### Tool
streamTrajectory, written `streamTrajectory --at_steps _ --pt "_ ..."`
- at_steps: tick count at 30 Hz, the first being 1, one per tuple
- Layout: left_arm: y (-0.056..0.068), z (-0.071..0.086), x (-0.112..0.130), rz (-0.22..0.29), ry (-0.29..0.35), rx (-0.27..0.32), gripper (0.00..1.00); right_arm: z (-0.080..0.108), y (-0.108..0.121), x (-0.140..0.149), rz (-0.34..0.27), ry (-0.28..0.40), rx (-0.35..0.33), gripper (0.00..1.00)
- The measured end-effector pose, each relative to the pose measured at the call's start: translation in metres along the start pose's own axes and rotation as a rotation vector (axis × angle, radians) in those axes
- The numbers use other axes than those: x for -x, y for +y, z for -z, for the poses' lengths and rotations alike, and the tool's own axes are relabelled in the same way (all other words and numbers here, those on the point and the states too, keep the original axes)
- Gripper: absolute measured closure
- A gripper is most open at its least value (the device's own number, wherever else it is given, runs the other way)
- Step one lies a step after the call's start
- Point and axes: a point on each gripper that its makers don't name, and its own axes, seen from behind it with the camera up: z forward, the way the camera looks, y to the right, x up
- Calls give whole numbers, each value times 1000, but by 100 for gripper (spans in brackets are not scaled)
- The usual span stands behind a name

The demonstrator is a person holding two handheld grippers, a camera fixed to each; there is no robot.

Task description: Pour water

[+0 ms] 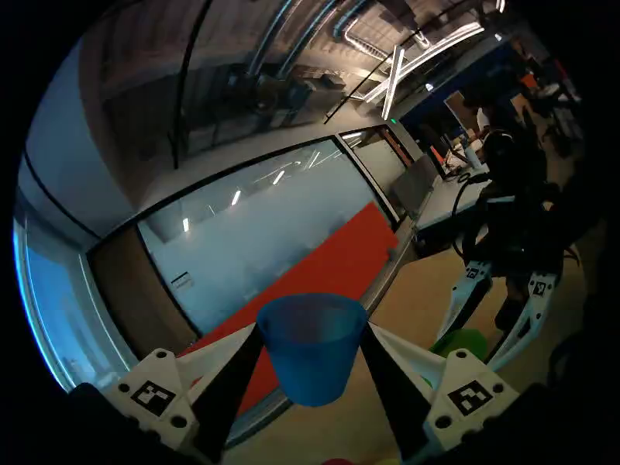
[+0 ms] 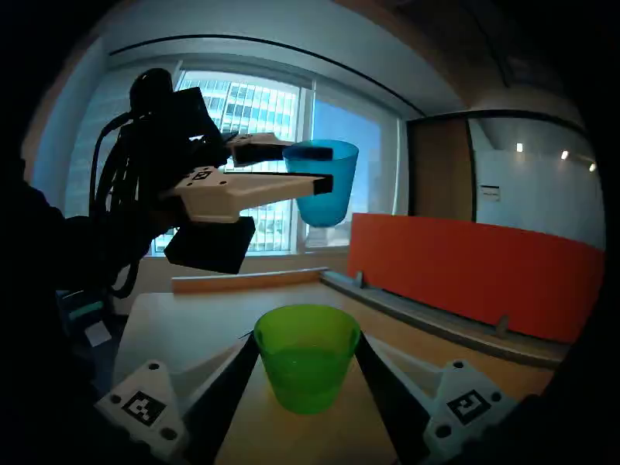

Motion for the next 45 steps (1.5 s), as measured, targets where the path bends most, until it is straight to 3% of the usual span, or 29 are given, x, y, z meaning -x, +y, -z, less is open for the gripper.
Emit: streamTrajectory --at_steps 17,26,32,45 --pt "-2 -3 11 349 -14 47 14 0 0 -8 3 13 2 10" --pt "6 -8 12 539 -9 94 14 1 0 -9 0 17 2 10" --pt "2 -9 12 584 0 92 14 0 0 -9 4 15 3 10" --pt "0 -5 20 557 -3 69 14 2 1 -6 -2 7 10 10"
